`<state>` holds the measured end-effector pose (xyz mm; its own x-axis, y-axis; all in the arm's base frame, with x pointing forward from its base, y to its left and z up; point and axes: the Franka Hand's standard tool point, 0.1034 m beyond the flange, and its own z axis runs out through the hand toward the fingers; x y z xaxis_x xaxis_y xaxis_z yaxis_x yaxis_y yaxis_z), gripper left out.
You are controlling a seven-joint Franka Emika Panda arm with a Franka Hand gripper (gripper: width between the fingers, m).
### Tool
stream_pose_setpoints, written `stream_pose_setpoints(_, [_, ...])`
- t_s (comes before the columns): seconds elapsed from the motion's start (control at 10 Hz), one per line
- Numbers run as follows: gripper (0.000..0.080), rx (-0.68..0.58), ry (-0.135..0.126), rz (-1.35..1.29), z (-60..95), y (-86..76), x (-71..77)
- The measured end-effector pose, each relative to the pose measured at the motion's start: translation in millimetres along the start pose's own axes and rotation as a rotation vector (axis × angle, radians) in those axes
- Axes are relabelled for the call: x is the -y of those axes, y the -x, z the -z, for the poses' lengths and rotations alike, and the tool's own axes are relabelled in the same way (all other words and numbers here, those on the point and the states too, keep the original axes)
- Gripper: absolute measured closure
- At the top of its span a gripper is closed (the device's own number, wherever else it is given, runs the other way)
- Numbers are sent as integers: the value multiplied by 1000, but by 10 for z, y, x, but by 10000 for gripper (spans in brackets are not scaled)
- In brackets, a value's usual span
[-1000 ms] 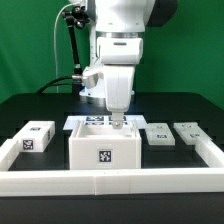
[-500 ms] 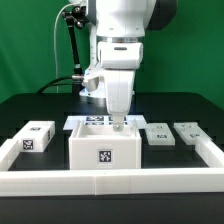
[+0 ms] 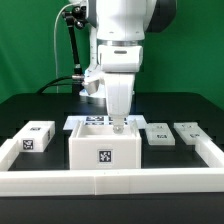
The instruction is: Assemble cabinet
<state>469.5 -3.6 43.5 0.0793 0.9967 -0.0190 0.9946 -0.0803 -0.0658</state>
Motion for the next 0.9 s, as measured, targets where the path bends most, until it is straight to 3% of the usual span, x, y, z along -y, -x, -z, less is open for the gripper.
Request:
stream_pose_setpoints(0.2, [2, -4, 15, -2, -6, 3, -38])
stream_pose_setpoints(0.6, [2, -3, 16, -5, 9, -5, -56])
stream_pose_setpoints(0.9, [2, 3, 27, -12, 169, -12, -26])
